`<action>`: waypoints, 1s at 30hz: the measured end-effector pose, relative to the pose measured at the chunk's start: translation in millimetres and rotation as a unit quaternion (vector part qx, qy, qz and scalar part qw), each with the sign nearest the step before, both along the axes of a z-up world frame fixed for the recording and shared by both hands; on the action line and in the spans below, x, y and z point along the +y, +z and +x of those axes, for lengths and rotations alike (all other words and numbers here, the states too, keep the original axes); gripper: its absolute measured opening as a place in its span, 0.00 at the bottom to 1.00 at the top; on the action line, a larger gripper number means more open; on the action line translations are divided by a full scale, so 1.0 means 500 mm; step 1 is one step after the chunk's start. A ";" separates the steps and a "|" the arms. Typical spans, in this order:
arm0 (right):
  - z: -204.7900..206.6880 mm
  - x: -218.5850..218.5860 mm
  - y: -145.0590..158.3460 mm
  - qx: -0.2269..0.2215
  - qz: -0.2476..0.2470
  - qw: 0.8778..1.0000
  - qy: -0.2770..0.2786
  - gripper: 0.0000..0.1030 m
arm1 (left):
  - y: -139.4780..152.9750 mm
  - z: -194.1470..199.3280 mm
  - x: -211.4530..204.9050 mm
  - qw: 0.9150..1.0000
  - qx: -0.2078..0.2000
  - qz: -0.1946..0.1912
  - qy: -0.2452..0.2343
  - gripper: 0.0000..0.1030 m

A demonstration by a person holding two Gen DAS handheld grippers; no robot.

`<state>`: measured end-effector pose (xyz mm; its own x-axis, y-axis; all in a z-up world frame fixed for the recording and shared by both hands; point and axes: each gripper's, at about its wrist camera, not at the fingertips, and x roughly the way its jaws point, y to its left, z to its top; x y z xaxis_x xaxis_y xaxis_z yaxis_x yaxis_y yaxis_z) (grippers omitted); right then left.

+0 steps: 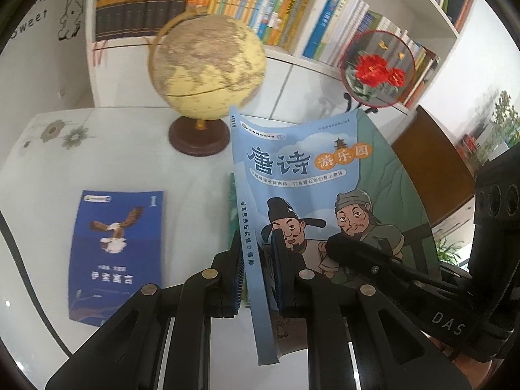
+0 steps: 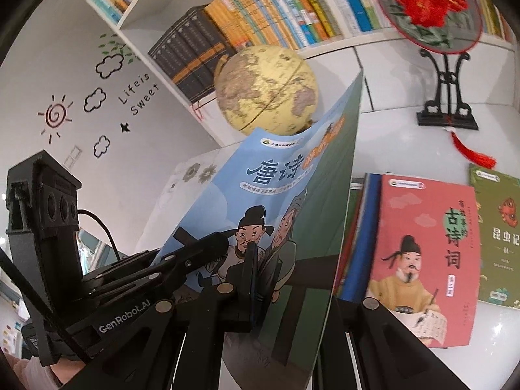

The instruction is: Organize books

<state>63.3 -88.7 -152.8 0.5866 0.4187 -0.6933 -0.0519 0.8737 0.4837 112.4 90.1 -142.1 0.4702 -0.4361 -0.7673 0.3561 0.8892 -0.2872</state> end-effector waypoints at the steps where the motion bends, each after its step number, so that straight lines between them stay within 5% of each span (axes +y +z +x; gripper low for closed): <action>1: 0.003 0.009 0.001 -0.001 0.000 1.000 0.002 0.10 | -0.001 0.003 0.009 1.000 0.000 -0.001 0.002 0.12; 30: 0.159 0.346 -0.071 0.025 -0.061 0.989 0.131 0.09 | -0.120 0.065 0.311 0.996 0.030 -0.008 0.078 0.15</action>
